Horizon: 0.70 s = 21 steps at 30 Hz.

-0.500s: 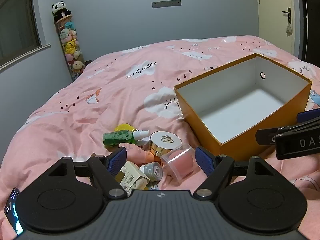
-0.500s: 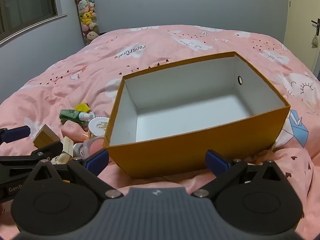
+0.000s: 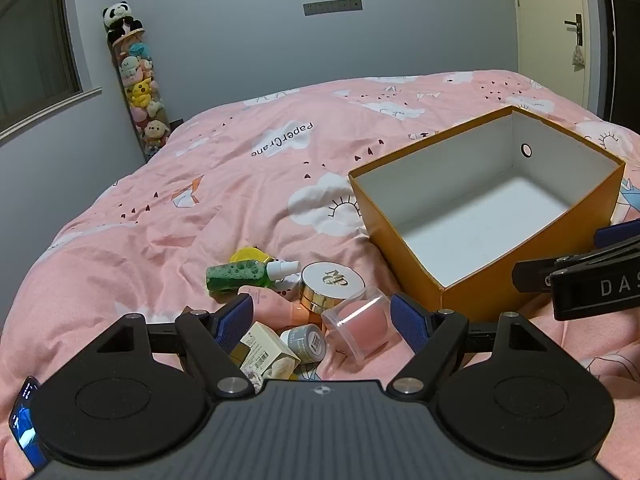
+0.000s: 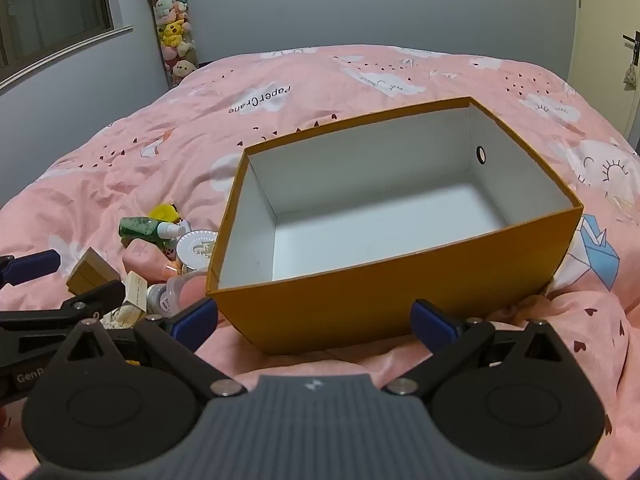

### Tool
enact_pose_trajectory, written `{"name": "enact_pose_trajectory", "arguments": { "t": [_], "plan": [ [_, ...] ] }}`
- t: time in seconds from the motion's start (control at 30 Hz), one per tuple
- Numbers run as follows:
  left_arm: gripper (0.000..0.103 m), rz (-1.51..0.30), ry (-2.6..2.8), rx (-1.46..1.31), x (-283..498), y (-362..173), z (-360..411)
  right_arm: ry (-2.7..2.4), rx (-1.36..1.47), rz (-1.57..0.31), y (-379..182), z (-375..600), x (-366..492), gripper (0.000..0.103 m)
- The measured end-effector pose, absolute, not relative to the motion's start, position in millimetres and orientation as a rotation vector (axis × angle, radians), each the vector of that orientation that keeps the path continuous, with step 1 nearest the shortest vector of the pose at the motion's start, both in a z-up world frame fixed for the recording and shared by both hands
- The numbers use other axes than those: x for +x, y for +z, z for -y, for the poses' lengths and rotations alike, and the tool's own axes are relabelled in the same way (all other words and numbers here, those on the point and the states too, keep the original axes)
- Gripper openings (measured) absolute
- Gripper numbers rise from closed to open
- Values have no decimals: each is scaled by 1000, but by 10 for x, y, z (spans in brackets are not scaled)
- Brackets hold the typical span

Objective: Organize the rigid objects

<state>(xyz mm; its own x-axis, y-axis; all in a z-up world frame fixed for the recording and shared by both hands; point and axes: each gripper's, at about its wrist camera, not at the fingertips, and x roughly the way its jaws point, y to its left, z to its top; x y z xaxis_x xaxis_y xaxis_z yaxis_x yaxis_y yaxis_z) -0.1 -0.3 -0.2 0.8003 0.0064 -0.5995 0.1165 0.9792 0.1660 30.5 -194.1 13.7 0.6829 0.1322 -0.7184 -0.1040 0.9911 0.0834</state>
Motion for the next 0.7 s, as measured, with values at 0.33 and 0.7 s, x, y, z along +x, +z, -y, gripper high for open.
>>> {"name": "enact_pose_trajectory", "arguments": {
  "t": [0.33, 0.7],
  "plan": [
    [92, -643, -60, 198, -1, -1, 3, 131, 39, -811, 101, 1933, 322, 101],
    [92, -635, -55, 201, -7, 4, 7, 130, 40, -815, 107, 1940, 314, 101]
  ]
}}
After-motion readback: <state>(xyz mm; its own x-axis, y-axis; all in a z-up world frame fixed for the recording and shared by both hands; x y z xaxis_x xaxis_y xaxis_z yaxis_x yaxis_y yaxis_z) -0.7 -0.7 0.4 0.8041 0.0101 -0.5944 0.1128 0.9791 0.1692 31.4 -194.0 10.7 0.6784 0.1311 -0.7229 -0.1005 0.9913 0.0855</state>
